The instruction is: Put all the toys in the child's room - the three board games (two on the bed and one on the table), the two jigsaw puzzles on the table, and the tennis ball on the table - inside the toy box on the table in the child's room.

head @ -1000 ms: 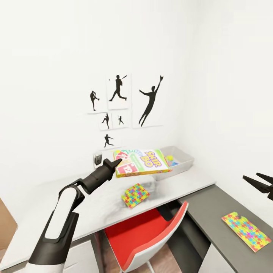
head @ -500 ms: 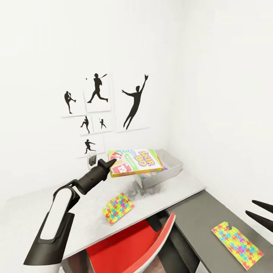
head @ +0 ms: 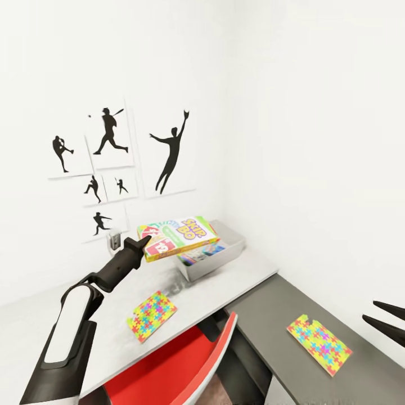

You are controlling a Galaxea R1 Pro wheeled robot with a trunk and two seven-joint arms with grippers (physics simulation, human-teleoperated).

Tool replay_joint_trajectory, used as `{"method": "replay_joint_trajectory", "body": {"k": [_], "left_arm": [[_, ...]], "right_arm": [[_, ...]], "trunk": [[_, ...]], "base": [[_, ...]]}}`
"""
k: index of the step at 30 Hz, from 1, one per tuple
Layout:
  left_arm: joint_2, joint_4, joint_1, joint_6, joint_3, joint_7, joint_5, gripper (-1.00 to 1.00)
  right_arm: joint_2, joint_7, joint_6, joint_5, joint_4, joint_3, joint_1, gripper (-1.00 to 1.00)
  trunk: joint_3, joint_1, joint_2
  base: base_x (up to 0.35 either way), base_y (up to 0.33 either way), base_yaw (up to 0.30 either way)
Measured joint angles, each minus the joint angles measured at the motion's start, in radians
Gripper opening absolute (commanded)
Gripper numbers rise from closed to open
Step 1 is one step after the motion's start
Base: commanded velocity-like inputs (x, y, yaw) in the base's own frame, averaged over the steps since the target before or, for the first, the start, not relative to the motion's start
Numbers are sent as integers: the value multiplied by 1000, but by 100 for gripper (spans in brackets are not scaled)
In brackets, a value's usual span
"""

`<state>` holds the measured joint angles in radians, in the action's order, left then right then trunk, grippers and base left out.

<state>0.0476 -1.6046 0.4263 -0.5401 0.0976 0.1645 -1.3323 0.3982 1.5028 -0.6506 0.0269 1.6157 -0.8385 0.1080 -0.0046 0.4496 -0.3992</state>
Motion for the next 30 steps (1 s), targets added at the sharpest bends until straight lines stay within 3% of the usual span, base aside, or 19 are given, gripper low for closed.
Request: {"method": "replay_joint_trajectory", "body": {"k": [6,11,13,18,19,24,30], "left_arm": [[-30,0,-8,-6,24,-8,-7,-100],[-37,0,-12,-5,41,-2,-9,-100],[-51,1,-3,-7,71,8,-7,-100],[-65,2,-4,-7,78,12,-11,-100],[-80,5,1,-6,91,15,-2,-100],[-90,14,15,-5,112,54,0,-100],[-116,15,21,-8,143,83,-15,-100]], "right_arm": [[0,0,0,0,0,0,0,100],[1,0,0,0,0,-1,2,100],[2,6,2,0,0,0,1,100],[2,9,3,0,0,2,-1,100],[2,9,2,0,0,4,-3,100],[-1,8,-1,-1,0,16,-3,100],[-7,-2,-24,-60,-1,21,-2,100]], "trunk": [[0,0,0],[0,0,0],[0,0,0],[0,0,0],[0,0,0],[0,0,0],[0,0,0]], "base": [[0,0,-295],[0,0,-295],[0,0,-295],[0,0,-295],[0,0,-295],[0,0,-291],[0,0,-98]]}}
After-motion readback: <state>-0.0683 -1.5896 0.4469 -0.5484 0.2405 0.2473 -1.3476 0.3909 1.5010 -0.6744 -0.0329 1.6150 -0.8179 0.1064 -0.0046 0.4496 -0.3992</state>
